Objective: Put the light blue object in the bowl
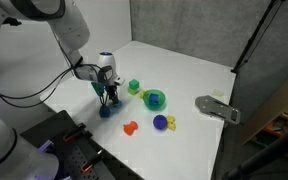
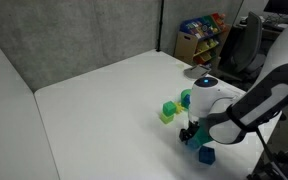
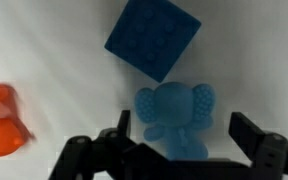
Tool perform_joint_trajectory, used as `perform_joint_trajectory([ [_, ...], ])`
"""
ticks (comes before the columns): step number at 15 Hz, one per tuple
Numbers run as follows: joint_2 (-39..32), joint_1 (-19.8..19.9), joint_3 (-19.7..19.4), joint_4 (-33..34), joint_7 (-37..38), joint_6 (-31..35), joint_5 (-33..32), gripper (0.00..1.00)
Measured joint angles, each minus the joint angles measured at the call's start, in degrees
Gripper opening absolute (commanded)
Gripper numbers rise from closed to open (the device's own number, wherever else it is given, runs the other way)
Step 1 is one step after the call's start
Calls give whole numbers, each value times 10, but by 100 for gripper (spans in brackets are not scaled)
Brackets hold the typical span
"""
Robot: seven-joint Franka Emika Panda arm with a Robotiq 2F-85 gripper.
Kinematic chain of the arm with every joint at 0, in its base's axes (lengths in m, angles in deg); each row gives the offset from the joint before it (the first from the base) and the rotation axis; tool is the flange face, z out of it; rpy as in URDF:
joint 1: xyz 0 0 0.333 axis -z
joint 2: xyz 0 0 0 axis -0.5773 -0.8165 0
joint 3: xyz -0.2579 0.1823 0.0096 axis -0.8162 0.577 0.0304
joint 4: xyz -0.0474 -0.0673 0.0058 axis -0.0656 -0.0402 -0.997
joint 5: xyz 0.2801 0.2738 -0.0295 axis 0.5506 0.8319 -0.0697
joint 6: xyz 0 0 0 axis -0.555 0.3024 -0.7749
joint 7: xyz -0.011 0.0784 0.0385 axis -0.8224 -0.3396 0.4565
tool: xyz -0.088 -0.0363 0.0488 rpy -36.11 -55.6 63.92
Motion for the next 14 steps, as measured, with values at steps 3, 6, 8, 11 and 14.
perform_joint_trajectory([
  [3, -25, -15, -10, 17, 4, 6, 16, 75],
  [6, -43, -23, -13, 28, 5, 6, 34, 58],
  [8, -48, -25, -13, 33, 6, 6, 46, 43],
  [11, -46, -24, -18, 37, 6, 6, 60, 25],
  [14, -27, -20, -35, 39, 6, 3, 66, 15],
])
